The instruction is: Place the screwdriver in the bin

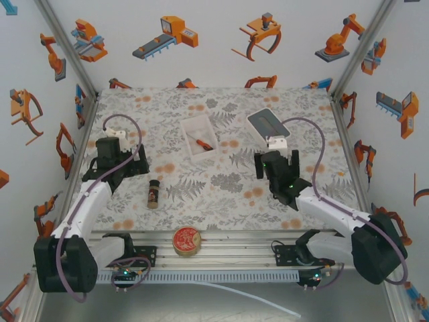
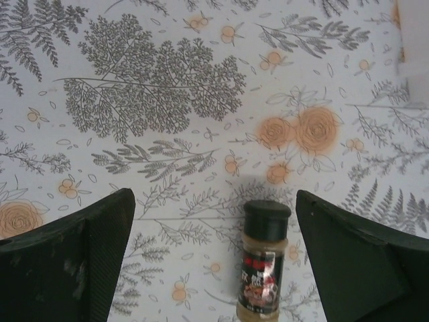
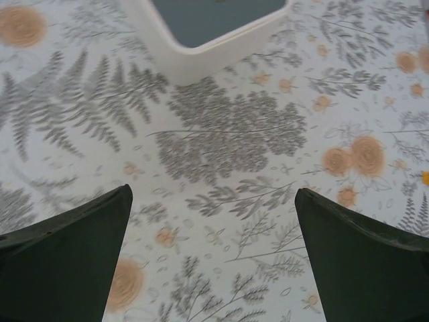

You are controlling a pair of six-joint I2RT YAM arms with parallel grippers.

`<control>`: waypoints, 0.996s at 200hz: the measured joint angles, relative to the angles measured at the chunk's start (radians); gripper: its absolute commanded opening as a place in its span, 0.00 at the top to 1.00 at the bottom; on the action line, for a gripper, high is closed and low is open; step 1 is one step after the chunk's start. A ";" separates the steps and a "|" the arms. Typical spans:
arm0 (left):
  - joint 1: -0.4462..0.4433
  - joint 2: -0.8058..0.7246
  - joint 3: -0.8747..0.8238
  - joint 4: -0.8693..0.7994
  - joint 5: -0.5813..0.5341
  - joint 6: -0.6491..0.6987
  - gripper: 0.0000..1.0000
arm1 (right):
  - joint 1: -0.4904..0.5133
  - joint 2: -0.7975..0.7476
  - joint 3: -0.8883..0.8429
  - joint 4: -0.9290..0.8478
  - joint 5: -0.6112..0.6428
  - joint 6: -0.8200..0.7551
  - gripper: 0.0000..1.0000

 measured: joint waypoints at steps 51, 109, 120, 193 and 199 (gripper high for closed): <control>0.039 0.108 -0.108 0.331 -0.021 -0.008 0.03 | -0.182 -0.035 -0.097 0.241 0.005 -0.055 0.00; 0.069 0.206 -0.278 0.690 -0.012 0.021 0.03 | -0.427 -0.023 -0.183 0.440 -0.073 -0.110 0.00; 0.071 0.238 -0.281 0.758 -0.008 0.035 0.03 | -0.480 0.004 -0.193 0.487 -0.108 -0.105 0.01; 0.097 0.446 -0.337 1.088 0.023 0.061 0.03 | -0.601 0.386 -0.282 0.863 -0.375 -0.099 0.00; 0.097 0.446 -0.337 1.098 0.027 0.062 0.03 | -0.606 0.396 -0.278 0.864 -0.401 -0.099 0.00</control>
